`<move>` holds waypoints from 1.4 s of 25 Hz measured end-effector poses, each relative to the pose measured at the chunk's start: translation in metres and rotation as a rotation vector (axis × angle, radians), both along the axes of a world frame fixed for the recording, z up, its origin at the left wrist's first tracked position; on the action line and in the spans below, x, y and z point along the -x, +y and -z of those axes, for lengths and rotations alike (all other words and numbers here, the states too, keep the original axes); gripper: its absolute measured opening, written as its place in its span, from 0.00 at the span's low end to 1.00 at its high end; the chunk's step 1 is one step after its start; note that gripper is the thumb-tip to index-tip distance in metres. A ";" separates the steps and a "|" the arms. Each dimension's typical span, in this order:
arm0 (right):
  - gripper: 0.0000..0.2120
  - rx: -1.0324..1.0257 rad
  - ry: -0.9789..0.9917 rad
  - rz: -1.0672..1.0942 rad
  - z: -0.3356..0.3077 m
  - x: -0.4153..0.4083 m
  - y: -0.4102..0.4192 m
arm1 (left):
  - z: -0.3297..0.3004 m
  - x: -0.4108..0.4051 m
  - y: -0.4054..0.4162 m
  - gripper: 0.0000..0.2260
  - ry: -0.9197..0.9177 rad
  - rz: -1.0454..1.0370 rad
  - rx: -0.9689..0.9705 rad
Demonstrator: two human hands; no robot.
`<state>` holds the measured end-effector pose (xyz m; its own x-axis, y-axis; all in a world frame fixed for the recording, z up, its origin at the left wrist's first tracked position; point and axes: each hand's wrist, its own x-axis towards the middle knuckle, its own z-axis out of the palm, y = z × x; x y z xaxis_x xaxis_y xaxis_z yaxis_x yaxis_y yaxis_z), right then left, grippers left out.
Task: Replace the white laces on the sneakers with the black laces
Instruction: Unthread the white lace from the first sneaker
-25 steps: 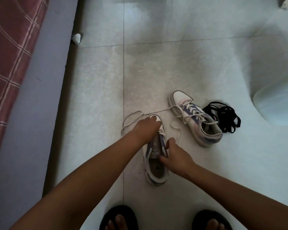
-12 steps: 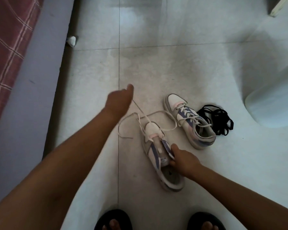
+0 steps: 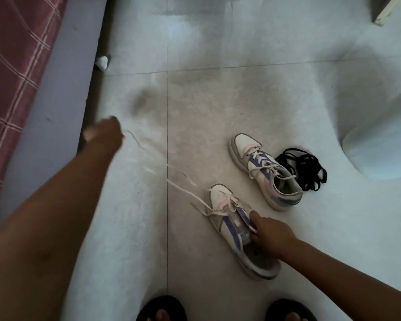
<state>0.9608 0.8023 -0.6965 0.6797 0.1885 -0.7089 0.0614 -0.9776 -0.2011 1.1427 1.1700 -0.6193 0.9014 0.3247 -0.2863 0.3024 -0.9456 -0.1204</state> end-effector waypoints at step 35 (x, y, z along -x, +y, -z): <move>0.13 -0.115 0.053 0.055 -0.004 0.004 0.000 | 0.045 0.012 -0.079 0.09 -0.068 0.615 0.231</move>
